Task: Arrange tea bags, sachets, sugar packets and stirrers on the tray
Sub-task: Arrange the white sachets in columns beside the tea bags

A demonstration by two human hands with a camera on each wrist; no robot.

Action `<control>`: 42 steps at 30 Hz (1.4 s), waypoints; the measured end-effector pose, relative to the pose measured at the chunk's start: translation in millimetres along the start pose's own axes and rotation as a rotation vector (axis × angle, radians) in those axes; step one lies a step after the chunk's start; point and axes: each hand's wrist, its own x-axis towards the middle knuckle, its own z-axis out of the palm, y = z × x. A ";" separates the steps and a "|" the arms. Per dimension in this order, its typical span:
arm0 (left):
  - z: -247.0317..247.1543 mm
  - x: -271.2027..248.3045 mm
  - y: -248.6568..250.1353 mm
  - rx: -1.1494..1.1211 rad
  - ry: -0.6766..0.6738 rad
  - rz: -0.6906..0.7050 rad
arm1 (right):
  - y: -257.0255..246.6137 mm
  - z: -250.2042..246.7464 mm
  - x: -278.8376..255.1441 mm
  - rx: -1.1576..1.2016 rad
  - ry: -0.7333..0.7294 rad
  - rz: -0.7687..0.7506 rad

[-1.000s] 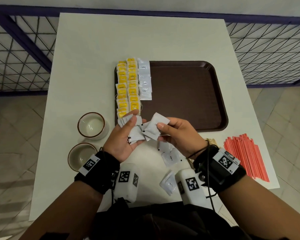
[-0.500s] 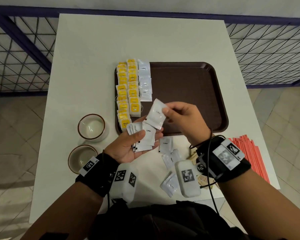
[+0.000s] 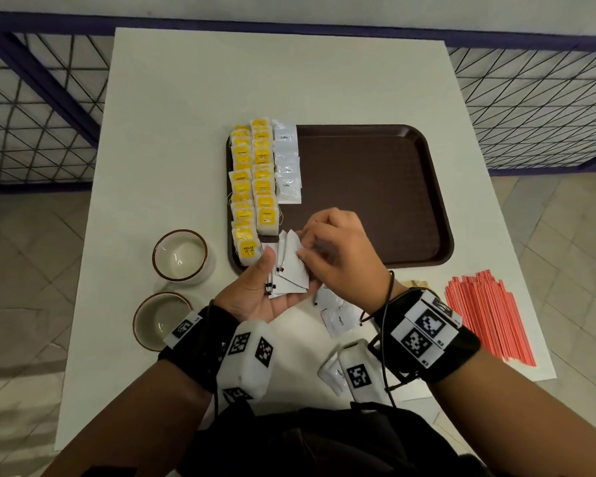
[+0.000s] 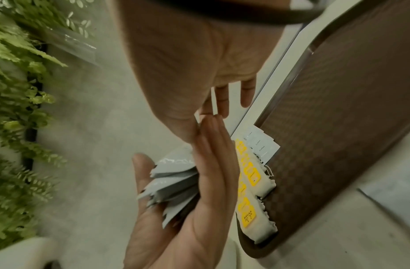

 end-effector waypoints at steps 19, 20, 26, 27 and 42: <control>4.9 6.6 -11.1 0.042 0.105 -0.008 | -5.2 12.4 -1.1 -0.224 -0.271 -0.180; 5.6 7.1 -10.8 0.053 0.105 -0.003 | -6.9 14.5 -0.8 -0.258 -0.242 -0.175; 2.8 7.4 -8.4 0.144 0.172 0.008 | -6.9 16.8 -0.5 -0.343 -0.207 -0.132; 0.5 5.7 -8.9 0.159 0.190 0.017 | -5.0 12.0 -0.8 -0.317 -0.274 -0.113; -12.1 -1.1 9.8 0.360 0.159 0.051 | -5.5 6.5 -6.8 0.589 -0.126 0.392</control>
